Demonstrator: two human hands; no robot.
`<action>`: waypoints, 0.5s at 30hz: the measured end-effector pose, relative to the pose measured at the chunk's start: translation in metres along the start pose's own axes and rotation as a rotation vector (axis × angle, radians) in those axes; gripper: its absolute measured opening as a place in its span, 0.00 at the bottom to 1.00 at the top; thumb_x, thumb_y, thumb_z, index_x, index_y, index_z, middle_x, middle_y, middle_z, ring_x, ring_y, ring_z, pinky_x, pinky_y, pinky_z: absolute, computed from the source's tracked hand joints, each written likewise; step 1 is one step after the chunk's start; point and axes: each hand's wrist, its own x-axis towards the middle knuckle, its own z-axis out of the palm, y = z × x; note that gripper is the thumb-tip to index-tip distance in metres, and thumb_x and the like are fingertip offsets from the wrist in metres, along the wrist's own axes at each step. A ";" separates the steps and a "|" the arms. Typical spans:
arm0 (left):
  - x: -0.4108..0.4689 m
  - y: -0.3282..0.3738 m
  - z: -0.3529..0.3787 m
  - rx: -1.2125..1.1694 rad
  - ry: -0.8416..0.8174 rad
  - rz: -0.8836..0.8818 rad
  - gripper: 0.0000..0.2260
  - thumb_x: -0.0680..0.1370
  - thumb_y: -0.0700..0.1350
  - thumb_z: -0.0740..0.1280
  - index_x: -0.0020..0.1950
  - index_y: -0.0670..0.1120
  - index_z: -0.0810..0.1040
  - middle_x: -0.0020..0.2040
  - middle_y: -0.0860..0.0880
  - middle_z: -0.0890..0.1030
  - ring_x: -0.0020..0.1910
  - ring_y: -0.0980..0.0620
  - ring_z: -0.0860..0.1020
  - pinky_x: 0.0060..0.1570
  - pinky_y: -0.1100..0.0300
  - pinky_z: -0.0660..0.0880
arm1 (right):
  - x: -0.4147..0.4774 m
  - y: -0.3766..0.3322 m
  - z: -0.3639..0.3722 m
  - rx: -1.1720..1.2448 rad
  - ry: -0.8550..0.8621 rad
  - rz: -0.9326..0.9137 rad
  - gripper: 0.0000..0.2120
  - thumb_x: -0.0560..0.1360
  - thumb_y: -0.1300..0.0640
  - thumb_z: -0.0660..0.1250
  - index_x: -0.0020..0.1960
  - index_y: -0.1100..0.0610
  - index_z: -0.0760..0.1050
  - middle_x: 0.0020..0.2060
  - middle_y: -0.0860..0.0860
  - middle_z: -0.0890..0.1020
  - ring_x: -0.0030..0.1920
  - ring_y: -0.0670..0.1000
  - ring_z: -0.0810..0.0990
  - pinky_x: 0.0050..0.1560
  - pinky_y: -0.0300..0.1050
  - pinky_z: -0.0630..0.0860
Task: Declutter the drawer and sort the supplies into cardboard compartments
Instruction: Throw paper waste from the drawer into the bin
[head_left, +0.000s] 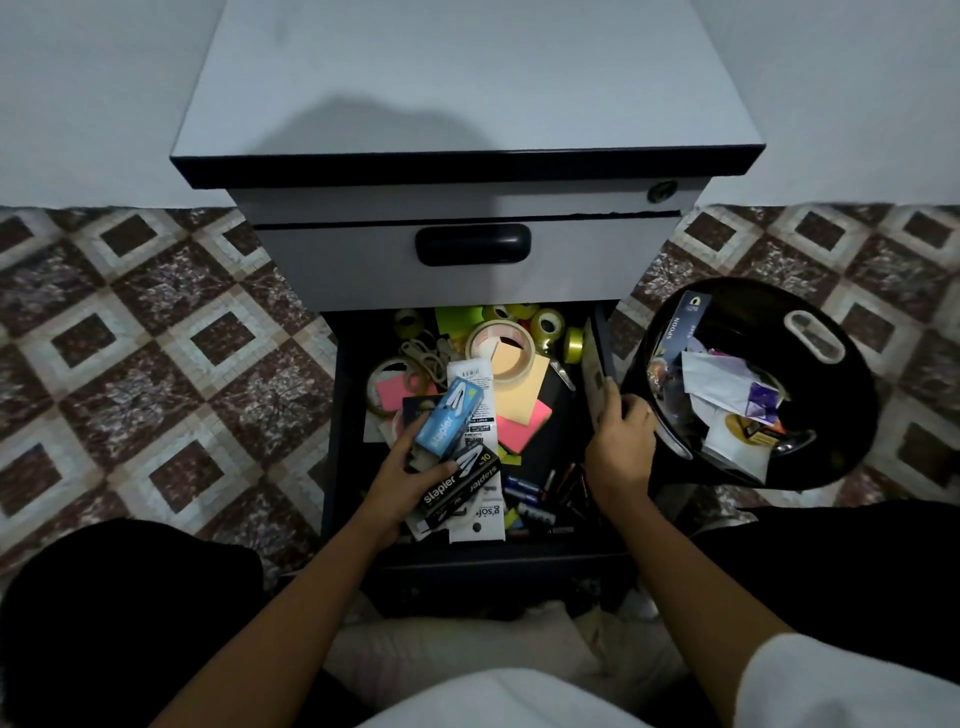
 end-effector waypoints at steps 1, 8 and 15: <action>0.000 0.002 0.001 -0.001 -0.001 0.009 0.29 0.73 0.29 0.67 0.68 0.53 0.66 0.55 0.56 0.76 0.46 0.66 0.78 0.43 0.72 0.75 | -0.001 0.000 -0.004 0.054 0.013 0.015 0.31 0.74 0.71 0.56 0.75 0.61 0.54 0.64 0.65 0.67 0.62 0.64 0.66 0.58 0.57 0.69; -0.005 0.018 0.010 0.042 -0.060 0.109 0.30 0.73 0.31 0.68 0.68 0.56 0.65 0.58 0.63 0.72 0.54 0.67 0.74 0.49 0.73 0.74 | -0.016 -0.004 -0.050 0.397 0.081 0.181 0.15 0.79 0.63 0.56 0.64 0.61 0.70 0.54 0.62 0.79 0.52 0.63 0.77 0.48 0.51 0.72; -0.012 0.034 0.037 0.019 -0.130 0.141 0.28 0.74 0.31 0.67 0.67 0.56 0.66 0.57 0.59 0.76 0.50 0.67 0.79 0.50 0.71 0.75 | -0.024 0.005 -0.074 0.877 0.071 0.431 0.11 0.78 0.64 0.58 0.59 0.62 0.71 0.47 0.55 0.76 0.46 0.53 0.75 0.42 0.42 0.68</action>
